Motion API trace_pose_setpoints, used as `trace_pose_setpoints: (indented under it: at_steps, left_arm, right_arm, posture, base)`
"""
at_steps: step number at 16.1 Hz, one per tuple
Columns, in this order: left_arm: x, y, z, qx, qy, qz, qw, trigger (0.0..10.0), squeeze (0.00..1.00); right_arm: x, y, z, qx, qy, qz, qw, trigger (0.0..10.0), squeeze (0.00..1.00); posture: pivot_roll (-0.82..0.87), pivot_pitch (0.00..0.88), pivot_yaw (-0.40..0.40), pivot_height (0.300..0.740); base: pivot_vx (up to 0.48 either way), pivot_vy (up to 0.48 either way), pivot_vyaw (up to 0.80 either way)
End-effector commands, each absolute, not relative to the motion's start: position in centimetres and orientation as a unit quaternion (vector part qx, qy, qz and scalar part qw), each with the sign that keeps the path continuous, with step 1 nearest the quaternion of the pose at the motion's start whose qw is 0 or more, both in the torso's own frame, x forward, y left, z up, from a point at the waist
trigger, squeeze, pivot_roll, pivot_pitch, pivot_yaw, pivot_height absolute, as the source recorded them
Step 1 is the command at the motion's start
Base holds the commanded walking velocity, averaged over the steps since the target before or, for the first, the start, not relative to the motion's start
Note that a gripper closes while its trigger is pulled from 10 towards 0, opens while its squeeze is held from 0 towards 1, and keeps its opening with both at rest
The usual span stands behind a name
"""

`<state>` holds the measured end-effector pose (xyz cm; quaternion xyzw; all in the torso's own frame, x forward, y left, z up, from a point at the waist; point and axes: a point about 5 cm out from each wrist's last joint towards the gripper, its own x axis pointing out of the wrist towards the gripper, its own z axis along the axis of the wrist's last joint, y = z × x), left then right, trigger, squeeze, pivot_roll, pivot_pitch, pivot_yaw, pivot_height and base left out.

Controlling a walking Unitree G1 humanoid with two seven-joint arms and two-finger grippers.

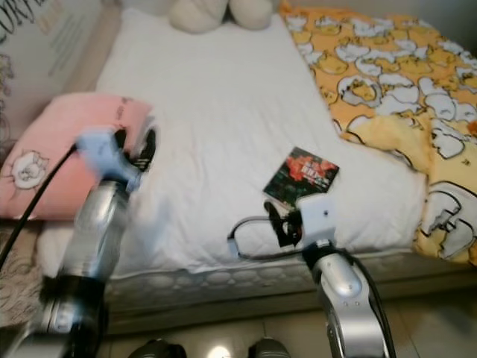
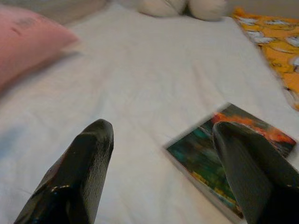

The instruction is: Clean up the room

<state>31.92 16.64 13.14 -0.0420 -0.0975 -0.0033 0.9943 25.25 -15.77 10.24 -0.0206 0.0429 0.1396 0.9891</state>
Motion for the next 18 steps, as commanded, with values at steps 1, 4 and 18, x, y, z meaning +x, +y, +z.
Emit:
trace_pose_setpoints:
  at_steps: [1, 4, 18]
  left_arm:
    - [29.8, 16.7, 10.4, -0.001, -0.064, 0.018, 0.998, 10.0, 0.0]
    - [29.4, 16.2, 9.3, 0.005, -0.046, 0.014, 0.999, 10.0, 0.0]
    - [31.5, 14.2, 8.3, -0.004, 0.017, -0.015, 1.0, 10.0, 0.0]
  right_arm:
    - [26.0, -15.7, 10.0, 0.013, 0.044, 0.149, 0.988, 10.0, 0.0]
    - [26.4, -15.3, 9.9, 0.021, 0.047, 0.158, 0.986, 10.0, 0.0]
    - [27.2, -14.9, 8.4, -0.049, 0.038, 0.126, 0.99, 10.0, 0.0]
  posture:
    - [-0.13, 0.0, 0.027, 0.732]
    - [-0.13, 0.0, 0.024, 0.732]
    - [-0.18, 0.0, 0.031, 0.732]
  base:
    - [0.0, -0.469, 0.0]
    - [0.0, -0.469, 0.0]
    - [0.0, -0.33, -0.2]
